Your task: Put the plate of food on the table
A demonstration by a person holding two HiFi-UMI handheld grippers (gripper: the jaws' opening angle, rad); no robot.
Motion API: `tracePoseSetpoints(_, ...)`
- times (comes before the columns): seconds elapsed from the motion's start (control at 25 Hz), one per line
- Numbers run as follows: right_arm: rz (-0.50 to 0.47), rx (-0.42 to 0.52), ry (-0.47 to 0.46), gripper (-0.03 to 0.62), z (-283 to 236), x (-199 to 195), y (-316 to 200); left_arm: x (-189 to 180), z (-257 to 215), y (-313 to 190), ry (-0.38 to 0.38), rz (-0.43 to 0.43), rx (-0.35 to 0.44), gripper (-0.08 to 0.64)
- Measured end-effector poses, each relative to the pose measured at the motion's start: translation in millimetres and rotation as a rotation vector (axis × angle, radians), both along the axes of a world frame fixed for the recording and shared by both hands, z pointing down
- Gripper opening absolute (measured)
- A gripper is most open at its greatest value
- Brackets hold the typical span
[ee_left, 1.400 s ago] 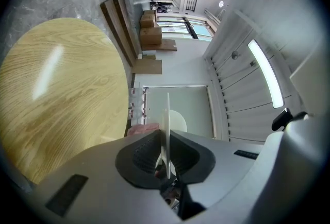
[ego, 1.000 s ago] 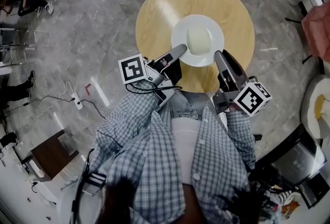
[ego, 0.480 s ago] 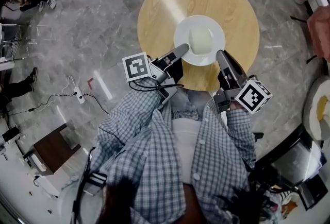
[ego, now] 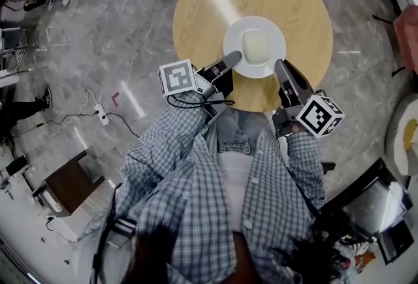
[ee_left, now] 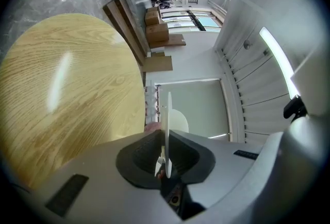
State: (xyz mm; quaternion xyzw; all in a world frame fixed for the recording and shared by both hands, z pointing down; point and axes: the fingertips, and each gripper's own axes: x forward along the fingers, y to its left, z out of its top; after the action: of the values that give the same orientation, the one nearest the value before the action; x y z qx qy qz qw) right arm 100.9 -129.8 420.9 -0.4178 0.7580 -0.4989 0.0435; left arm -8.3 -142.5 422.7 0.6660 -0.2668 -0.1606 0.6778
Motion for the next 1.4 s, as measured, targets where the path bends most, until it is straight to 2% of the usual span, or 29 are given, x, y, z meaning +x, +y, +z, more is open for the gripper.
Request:
tracePoseSetpoints(0.2, -0.005, -0.019, 0.027, 0.064, 12.2, 3.1, 2.5, 1.7, 18.5, 1.2, -0.046, 0.026, -0.014, 0.029)
tracePoseSetpoints(0.32, -0.004, -0.031, 0.045, 0.064, 19.8, 7.6, 2.4, 6.7, 28.2, 0.2, -0.033, 0.029, -0.036, 0.029)
tracePoseSetpoints(0.6, -0.005, -0.083, 0.066, 0.064, 50.0, 10.3, 6.1, 8.2, 59.9, 3.7, -0.077, 0.057, -0.083, 0.029)
tracePoseSetpoints(1.0, 0.005, -0.136, 0.064, 0.064, 72.1, 11.8, 10.5, 10.3, 77.5, 9.0, -0.099, 0.086, -0.119, 0.029)
tracePoseSetpoints(1.4, -0.003, -0.161, 0.106, 0.064, 88.4, 12.4, 12.3, 10.9, 98.6, 14.7, -0.146, 0.112, -0.164, 0.029)
